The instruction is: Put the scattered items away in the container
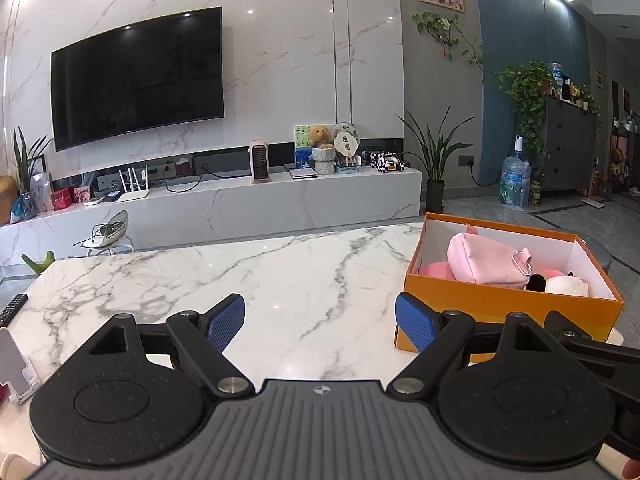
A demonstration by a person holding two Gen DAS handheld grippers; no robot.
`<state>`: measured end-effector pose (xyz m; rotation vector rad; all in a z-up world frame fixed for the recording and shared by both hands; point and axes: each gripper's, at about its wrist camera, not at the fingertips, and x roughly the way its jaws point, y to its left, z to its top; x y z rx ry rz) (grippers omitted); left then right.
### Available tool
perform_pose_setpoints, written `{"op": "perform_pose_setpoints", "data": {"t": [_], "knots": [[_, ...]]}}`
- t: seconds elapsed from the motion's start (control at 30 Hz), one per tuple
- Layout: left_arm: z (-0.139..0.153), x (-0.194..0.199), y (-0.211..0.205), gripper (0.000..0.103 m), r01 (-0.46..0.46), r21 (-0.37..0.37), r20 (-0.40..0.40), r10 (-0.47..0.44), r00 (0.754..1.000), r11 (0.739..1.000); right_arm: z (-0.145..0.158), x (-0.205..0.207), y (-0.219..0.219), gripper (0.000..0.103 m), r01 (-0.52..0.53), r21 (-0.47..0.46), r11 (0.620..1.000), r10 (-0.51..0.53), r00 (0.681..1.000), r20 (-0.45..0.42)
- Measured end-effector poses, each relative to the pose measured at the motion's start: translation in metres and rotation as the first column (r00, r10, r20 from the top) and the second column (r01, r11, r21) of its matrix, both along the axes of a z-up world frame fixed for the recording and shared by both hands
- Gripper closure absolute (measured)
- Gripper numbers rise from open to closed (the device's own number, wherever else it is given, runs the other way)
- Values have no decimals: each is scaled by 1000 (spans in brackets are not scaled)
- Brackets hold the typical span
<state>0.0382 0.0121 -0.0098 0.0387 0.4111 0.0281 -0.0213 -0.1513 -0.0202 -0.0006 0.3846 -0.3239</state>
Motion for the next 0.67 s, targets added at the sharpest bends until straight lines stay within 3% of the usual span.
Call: {"op": "perform_pose_setpoints", "data": {"t": [0.27, 0.67], "knots": [[0, -1, -2, 13, 8, 11, 1, -8, 1000, 1000, -1, -2, 0, 1, 1, 8, 1000, -1, 1000, 1], [-2, -2, -3, 14, 29, 9, -16, -29, 999, 1000, -5, -1, -5, 1, 13, 31, 999, -13, 1000, -21]]}}
